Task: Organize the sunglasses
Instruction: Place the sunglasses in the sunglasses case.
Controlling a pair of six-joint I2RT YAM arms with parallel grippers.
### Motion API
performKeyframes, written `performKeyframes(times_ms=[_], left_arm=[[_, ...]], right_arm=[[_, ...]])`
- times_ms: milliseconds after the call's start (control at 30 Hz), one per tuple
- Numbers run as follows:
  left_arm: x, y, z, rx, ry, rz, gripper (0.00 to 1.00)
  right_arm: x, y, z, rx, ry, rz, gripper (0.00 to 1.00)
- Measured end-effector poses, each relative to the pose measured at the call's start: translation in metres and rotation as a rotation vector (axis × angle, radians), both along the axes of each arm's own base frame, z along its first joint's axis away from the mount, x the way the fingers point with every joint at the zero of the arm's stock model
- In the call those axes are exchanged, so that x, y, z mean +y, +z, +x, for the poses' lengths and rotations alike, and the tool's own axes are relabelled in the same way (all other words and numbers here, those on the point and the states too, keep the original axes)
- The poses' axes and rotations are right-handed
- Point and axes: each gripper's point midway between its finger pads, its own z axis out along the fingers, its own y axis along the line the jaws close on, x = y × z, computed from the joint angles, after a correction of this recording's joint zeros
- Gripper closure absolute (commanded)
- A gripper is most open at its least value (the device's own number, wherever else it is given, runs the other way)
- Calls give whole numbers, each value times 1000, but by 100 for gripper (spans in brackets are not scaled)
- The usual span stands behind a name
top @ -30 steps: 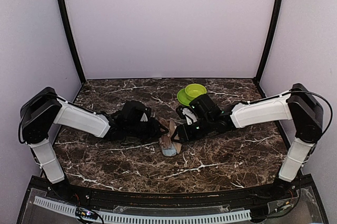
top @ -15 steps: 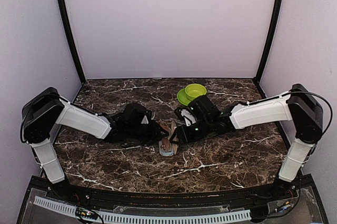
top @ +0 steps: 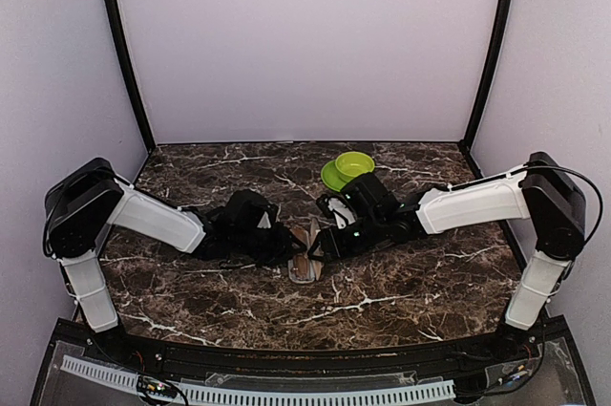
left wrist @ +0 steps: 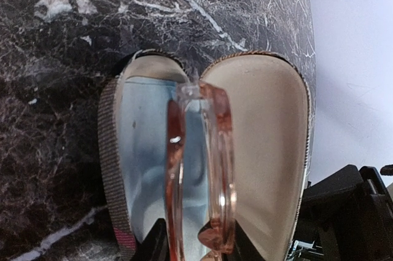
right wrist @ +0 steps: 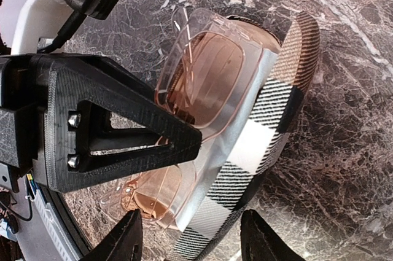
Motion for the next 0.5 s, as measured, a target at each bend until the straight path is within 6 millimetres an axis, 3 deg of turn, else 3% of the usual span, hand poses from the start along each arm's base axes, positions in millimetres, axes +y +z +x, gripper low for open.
performKeyframes(times_ms=[500], left_arm=[[-1,-5,-3,14,-27,2,63]], right_arm=[[0,0,0,0,0,-1,45]])
